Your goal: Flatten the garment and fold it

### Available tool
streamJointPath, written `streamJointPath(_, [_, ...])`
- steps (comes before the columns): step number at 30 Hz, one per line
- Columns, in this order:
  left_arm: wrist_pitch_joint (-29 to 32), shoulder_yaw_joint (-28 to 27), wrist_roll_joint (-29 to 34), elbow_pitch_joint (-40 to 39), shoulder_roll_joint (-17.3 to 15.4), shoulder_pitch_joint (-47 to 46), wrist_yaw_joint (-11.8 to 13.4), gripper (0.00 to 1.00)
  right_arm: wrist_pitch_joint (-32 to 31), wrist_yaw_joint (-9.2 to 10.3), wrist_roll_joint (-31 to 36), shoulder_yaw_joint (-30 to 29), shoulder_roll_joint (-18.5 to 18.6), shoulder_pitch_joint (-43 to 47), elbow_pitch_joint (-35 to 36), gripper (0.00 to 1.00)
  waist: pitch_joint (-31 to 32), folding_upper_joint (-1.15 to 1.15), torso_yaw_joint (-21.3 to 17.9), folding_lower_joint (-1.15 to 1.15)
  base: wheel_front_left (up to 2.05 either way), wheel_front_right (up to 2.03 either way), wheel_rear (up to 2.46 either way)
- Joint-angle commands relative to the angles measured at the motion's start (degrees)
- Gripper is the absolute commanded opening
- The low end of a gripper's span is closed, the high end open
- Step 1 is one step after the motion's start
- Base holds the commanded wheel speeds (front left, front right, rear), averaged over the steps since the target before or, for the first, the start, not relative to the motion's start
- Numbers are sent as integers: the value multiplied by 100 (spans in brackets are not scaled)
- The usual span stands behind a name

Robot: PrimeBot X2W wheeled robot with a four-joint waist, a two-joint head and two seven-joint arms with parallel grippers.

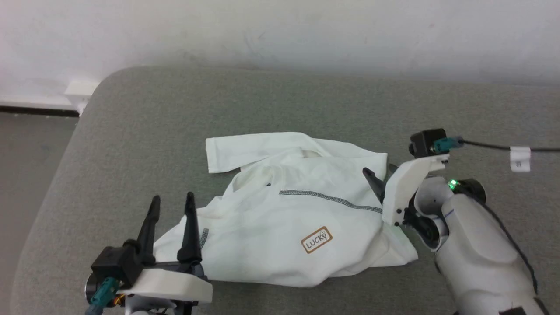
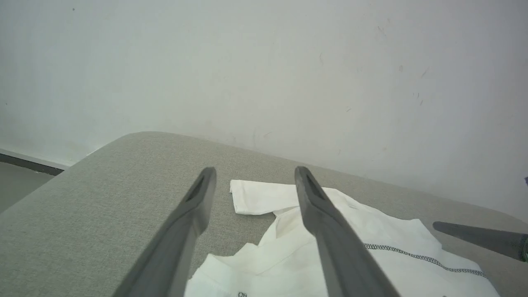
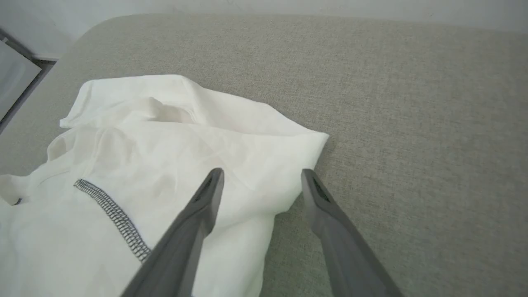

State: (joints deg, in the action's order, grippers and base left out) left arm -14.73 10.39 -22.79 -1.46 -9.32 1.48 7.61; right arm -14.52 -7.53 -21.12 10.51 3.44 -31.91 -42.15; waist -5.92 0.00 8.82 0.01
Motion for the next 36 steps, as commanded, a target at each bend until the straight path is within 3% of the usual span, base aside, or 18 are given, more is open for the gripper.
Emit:
streamJointPath(1, [-26, -26, 80, -16, 68, -121, -72, 100, -111, 4, -33, 81, 75, -155, -134, 100, -154, 0, 189, -1, 0, 0, 0])
streamJointPath(6, [-26, -101, 249, 70, 290, -201, -309, 100, -520, 4, 118, 219, 324, -753, -969, 100, -281, 0, 363, -1, 0, 0, 0])
streamJointPath(12, [-27, -191, 407, 194, 443, -246, -527, 100, -1100, 4, 1, 569, 288, -882, -1745, 100, -320, 0, 462, -1, 0, 0, 0])
streamJointPath(13, [-27, -215, 428, 211, 459, -260, -562, 100, -1226, 4, -59, 639, 283, -865, -1838, 89, -325, 0, 469, -1, 0, 0, 0])
streamJointPath(14, [-27, -237, 447, 229, 475, -273, -596, 100, -1358, 4, -137, 736, 266, -842, -1890, 46, -327, 0, 476, -1, 0, 0, 0])
streamJointPath(15, [-27, -259, 465, 244, 490, -284, -628, 100, -1443, 4, -230, 814, 260, -821, -1911, 13, -326, 0, 480, -1, 0, 0, 0])
streamJointPath(16, [-27, -279, 485, 257, 504, -293, -657, 100, -1515, 4, -327, 884, 261, -800, -1921, 0, -324, 0, 482, -1, 0, 0, 0])
streamJointPath(20, [-27, -359, 560, 313, 548, -285, -737, 100, -1429, 4, -611, 1146, 371, -821, -1754, 0, -295, 0, 449, -1, 0, 0, 0])
streamJointPath(25, [-27, -470, 609, 385, 581, -215, -804, 100, 82, 4, -630, 1046, 821, -1139, -1221, 0, -148, 0, 352, -1, 0, 0, 0])
streamJointPath(29, [-27, -543, 653, 421, 593, -136, -843, 100, 841, 4, -509, 870, 1258, -1202, -825, 0, -27, 0, 186, -1, 0, 0, 0])
streamJointPath(36, [-27, -632, 656, 460, 610, 61, -871, 100, 1111, 4, -156, -66, 1882, -284, 102, 0, 84, 0, -248, -1, 0, 0, 0])
